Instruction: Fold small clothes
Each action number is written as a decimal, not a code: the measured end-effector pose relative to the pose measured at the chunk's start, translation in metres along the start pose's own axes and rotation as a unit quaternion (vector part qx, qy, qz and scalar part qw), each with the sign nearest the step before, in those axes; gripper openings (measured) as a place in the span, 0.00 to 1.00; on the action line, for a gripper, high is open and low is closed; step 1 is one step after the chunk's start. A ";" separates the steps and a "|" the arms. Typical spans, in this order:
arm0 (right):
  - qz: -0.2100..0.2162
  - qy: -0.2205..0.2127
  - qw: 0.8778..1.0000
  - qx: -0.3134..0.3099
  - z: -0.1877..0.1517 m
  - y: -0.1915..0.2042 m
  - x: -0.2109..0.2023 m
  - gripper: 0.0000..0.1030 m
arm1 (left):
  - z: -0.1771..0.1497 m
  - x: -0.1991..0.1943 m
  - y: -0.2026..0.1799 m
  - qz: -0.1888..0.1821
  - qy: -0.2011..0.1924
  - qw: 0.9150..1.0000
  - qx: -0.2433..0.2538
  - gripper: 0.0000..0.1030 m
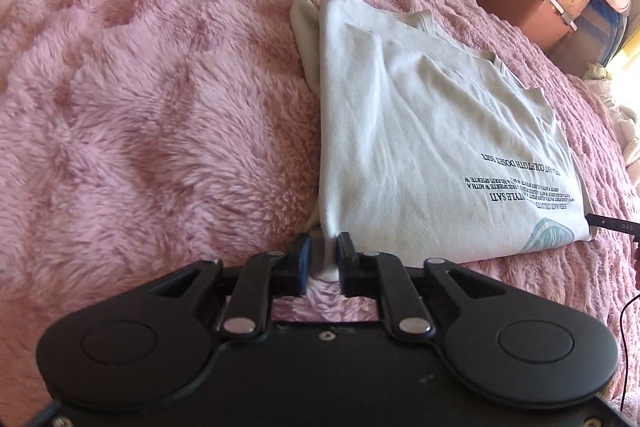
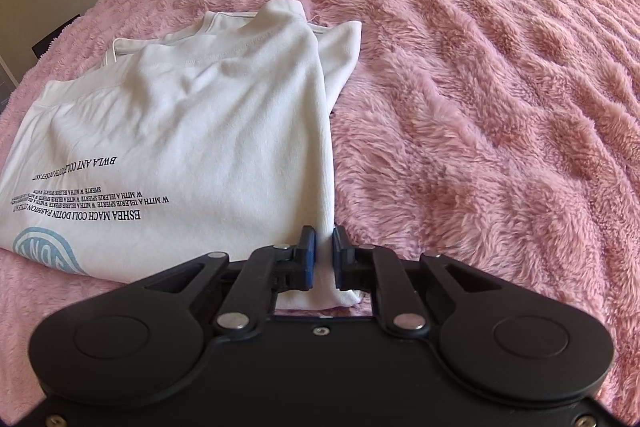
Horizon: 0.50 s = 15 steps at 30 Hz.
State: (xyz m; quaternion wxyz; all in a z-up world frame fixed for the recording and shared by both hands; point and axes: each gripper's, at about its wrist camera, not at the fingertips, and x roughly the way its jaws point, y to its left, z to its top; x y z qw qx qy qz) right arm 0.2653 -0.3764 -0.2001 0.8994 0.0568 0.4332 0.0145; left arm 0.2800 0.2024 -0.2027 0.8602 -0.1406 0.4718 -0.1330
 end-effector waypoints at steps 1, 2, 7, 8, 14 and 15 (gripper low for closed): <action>-0.006 0.000 1.000 -0.001 0.001 0.000 -0.002 0.15 | 0.002 -0.008 -0.003 0.006 -0.009 1.000 0.009 0.21; -0.011 -0.005 1.000 -0.001 0.003 0.000 -0.007 0.18 | 0.006 -0.016 -0.007 0.007 -0.015 1.000 0.017 0.22; 0.021 -0.073 0.996 -0.051 0.030 0.026 -0.028 0.21 | 0.046 -0.031 -0.039 -0.032 -0.071 0.995 0.059 0.33; 0.033 -0.082 0.994 -0.070 0.039 0.036 -0.026 0.21 | 0.055 -0.022 -0.049 -0.044 -0.066 0.994 0.068 0.33; 0.085 -0.098 0.977 -0.170 0.097 0.104 0.013 0.21 | 0.093 0.043 -0.084 -0.030 -0.062 0.993 0.094 0.35; 0.091 -0.097 0.975 -0.176 0.107 0.114 0.022 0.21 | 0.097 0.052 -0.084 -0.028 -0.060 0.994 0.086 0.35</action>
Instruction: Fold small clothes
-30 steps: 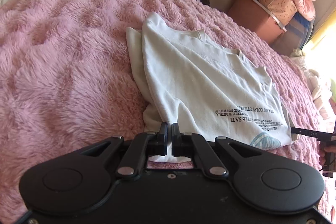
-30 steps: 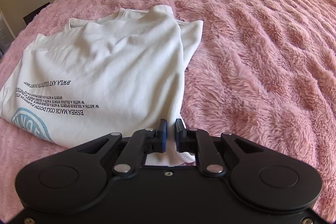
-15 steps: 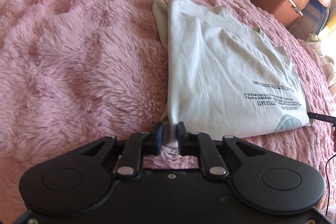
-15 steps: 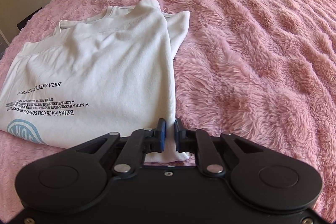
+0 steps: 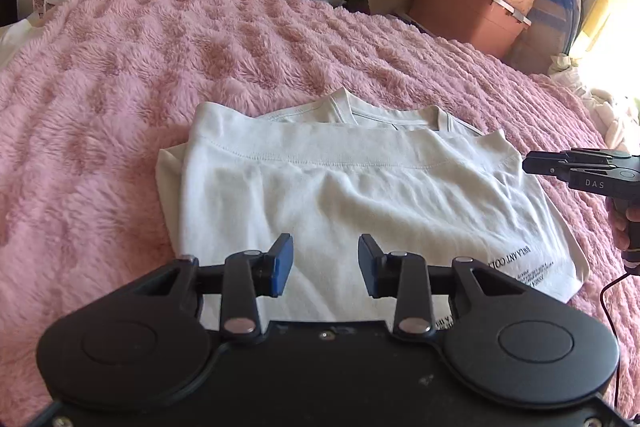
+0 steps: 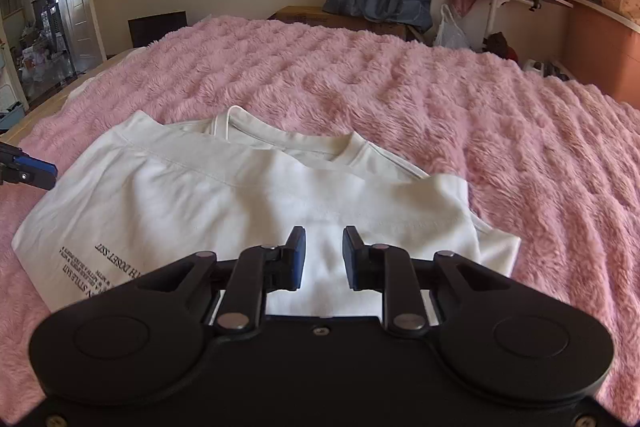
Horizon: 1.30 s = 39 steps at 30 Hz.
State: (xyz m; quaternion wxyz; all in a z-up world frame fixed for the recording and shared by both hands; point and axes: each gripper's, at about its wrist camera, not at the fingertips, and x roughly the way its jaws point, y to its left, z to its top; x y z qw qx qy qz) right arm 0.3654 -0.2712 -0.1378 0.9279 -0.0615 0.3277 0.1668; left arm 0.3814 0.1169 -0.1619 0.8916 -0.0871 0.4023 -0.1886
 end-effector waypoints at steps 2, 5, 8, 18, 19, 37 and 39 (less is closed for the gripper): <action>0.012 0.002 1.000 -0.013 0.016 0.004 0.023 0.21 | 0.001 0.016 0.005 0.012 0.006 1.000 -0.011 0.35; 0.016 0.008 0.998 -0.060 0.034 0.016 0.055 0.21 | -0.008 0.033 0.018 0.015 0.026 0.999 -0.028 0.35; 0.024 0.019 0.993 -0.111 0.045 0.016 0.081 0.28 | -0.019 0.035 0.029 -0.002 0.016 0.999 -0.040 0.38; 0.035 0.090 0.981 -0.170 0.046 -0.013 0.122 0.36 | -0.025 0.039 0.041 -0.025 0.013 0.998 -0.058 0.39; 0.041 0.093 0.981 -0.167 0.044 -0.014 0.124 0.34 | -0.025 0.038 0.041 -0.027 0.012 0.998 -0.060 0.39; -0.040 0.057 0.983 -0.168 0.039 -0.007 0.125 0.25 | -0.019 0.024 0.045 -0.024 -0.013 0.996 -0.085 0.40; -0.027 0.029 0.988 -0.148 0.041 -0.017 0.105 0.25 | -0.012 0.020 0.047 -0.013 -0.029 0.996 -0.079 0.40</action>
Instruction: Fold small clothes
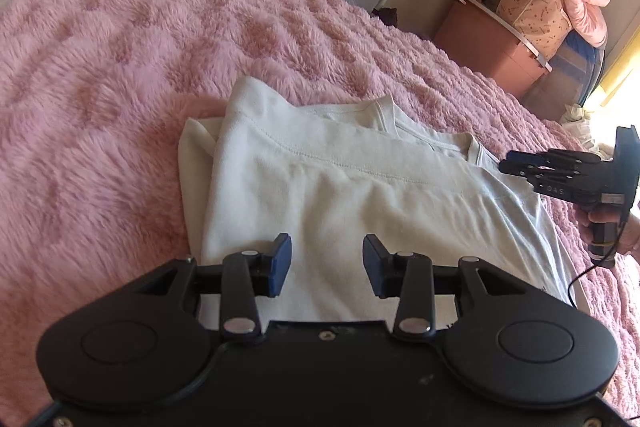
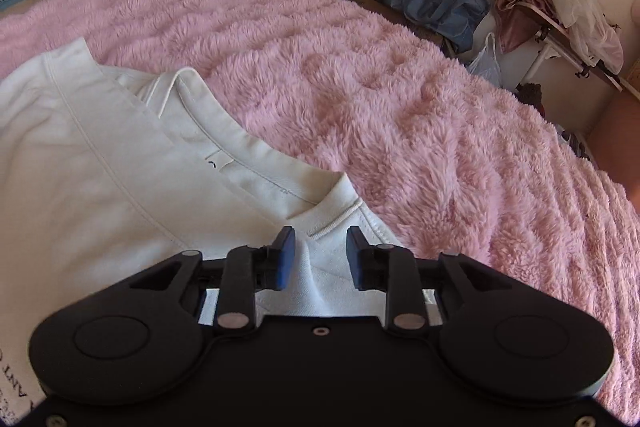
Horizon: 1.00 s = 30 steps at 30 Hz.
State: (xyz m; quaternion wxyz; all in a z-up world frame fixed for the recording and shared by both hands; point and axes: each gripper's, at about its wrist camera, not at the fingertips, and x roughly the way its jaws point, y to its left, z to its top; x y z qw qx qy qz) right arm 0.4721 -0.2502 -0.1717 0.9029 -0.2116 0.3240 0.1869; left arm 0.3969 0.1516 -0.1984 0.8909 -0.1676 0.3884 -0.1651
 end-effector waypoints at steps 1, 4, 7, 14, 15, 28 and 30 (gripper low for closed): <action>0.005 -0.010 1.000 0.014 -0.002 -0.008 -0.009 0.26 | 0.003 -0.001 0.001 0.001 -0.007 1.000 -0.002 0.40; -0.015 -0.010 0.999 0.051 -0.019 -0.035 -0.030 0.26 | 0.016 0.002 0.004 -0.005 -0.024 1.000 -0.013 0.41; -0.044 0.019 0.996 0.075 -0.044 -0.059 -0.039 0.26 | 0.028 0.012 0.000 0.000 -0.027 1.000 -0.005 0.41; -0.047 0.022 0.986 0.156 -0.071 -0.076 -0.039 0.43 | 0.043 0.040 -0.005 0.015 -0.015 1.000 -0.003 0.42; -0.047 0.021 0.986 0.160 -0.071 -0.076 -0.036 0.46 | 0.044 0.044 -0.004 0.021 -0.013 1.000 -0.006 0.42; -0.063 0.031 0.974 0.214 -0.078 -0.074 -0.025 0.07 | 0.039 0.068 0.002 0.079 0.005 0.997 0.001 0.42; -0.071 0.045 0.974 0.210 -0.082 -0.069 -0.014 0.09 | 0.038 0.073 0.005 0.080 0.008 0.997 -0.009 0.42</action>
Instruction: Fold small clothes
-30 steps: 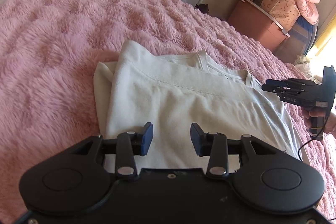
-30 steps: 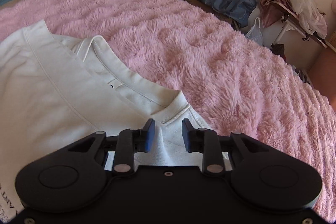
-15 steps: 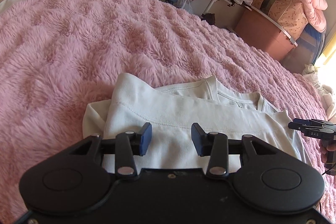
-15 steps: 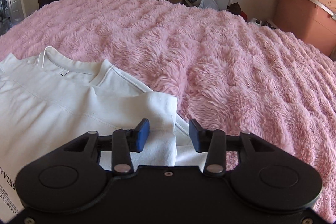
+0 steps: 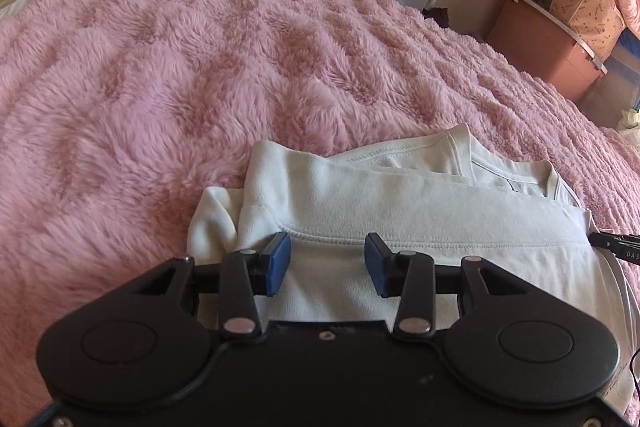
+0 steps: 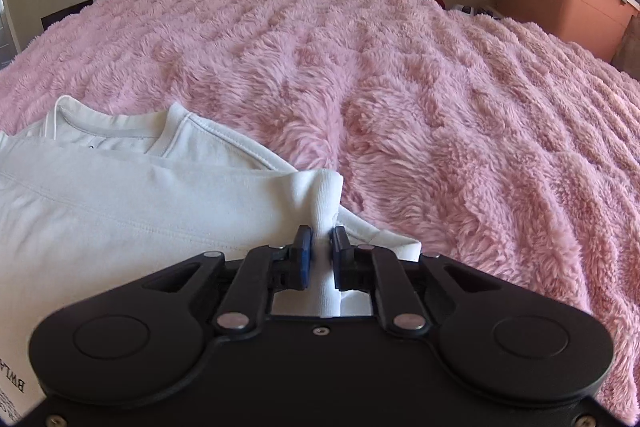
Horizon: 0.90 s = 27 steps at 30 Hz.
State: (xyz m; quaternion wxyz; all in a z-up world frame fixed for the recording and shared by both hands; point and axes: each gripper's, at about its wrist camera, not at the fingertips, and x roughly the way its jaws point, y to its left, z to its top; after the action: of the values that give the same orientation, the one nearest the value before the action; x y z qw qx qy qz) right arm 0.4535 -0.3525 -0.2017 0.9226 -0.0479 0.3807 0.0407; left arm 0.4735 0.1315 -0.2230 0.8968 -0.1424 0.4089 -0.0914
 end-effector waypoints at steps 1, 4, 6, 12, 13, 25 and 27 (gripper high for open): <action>-0.006 0.001 1.000 0.000 -0.003 0.002 0.004 0.10 | 0.001 0.000 0.000 0.001 0.001 1.000 0.000 0.42; -0.014 -0.011 1.000 0.011 -0.004 0.004 -0.002 0.22 | 0.003 -0.011 -0.003 -0.004 -0.004 1.000 0.004 0.42; -0.011 -0.026 0.999 0.015 -0.005 0.003 -0.016 0.33 | 0.003 -0.025 -0.004 -0.011 -0.010 1.000 0.006 0.42; 0.041 -0.040 0.998 0.026 -0.028 -0.003 -0.080 0.40 | -0.032 -0.090 -0.011 -0.023 -0.028 0.999 0.038 0.42; 0.051 -0.034 0.998 0.025 -0.037 -0.002 -0.090 0.40 | -0.041 -0.100 -0.012 -0.031 -0.029 0.998 0.042 0.43; 0.042 -0.030 0.999 -0.001 -0.128 0.029 -0.142 0.33 | -0.114 -0.121 -0.008 -0.040 0.009 0.999 0.018 0.43; 0.022 -0.007 1.000 0.004 -0.136 0.024 -0.136 0.30 | -0.117 -0.120 -0.007 -0.038 0.012 0.999 0.018 0.44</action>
State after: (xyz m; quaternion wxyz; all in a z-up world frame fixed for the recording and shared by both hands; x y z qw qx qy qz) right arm 0.2601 -0.3499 -0.2031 0.9242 -0.0354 0.3757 0.0593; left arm 0.3064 0.1376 -0.2091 0.8902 -0.1403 0.4121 -0.1342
